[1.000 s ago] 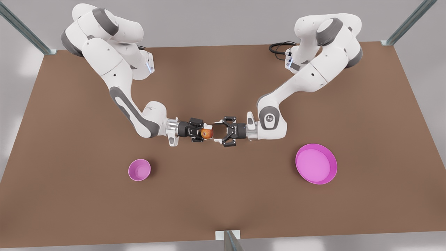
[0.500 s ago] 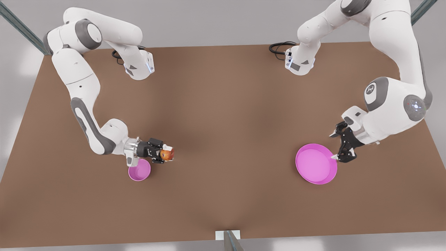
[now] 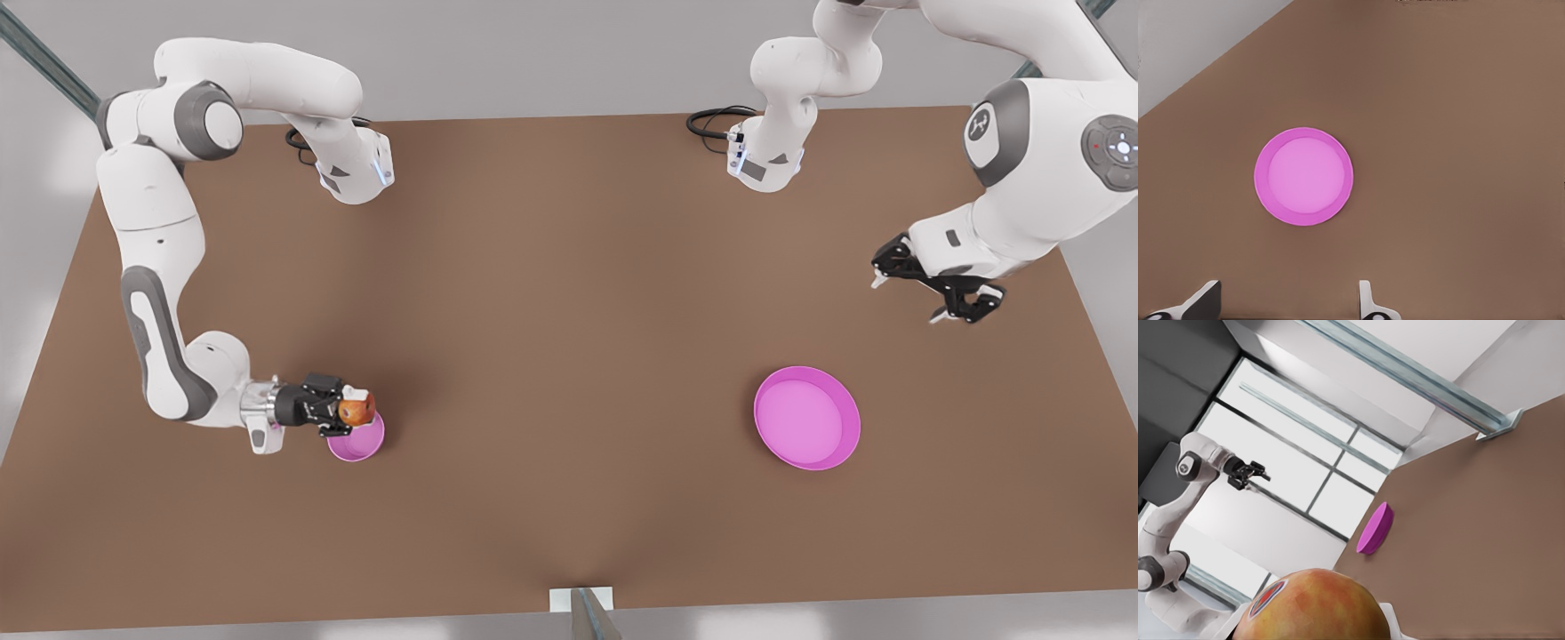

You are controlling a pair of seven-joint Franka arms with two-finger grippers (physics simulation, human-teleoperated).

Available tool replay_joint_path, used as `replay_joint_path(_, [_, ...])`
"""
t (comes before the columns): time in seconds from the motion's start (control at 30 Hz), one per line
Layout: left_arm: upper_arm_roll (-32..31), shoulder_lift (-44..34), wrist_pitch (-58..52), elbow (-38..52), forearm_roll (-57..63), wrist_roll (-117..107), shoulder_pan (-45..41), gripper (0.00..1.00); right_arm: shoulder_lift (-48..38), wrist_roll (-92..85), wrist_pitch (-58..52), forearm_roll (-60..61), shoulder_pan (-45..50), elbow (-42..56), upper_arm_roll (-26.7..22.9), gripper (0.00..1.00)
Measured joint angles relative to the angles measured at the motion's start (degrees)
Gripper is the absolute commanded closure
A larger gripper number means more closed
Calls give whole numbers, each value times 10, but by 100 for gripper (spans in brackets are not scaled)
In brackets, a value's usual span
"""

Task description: Use the left arm to pick up the apple from the plate, transfer it to the gripper of the right arm, and then use the right arm to place it into the bowl

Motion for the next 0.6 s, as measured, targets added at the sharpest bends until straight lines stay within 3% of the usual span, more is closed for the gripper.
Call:
replay_joint_path(0.4, [0, 0, -10, -1, -15, -185, 0, 0, 59, 25, 6, -68, 1, 88, -10, 28])
replay_joint_path(0.6, [0, 2, -11, 0, -20, -240, 2, 0, 54, 42, 19, -164, 12, 143, -9, 28])
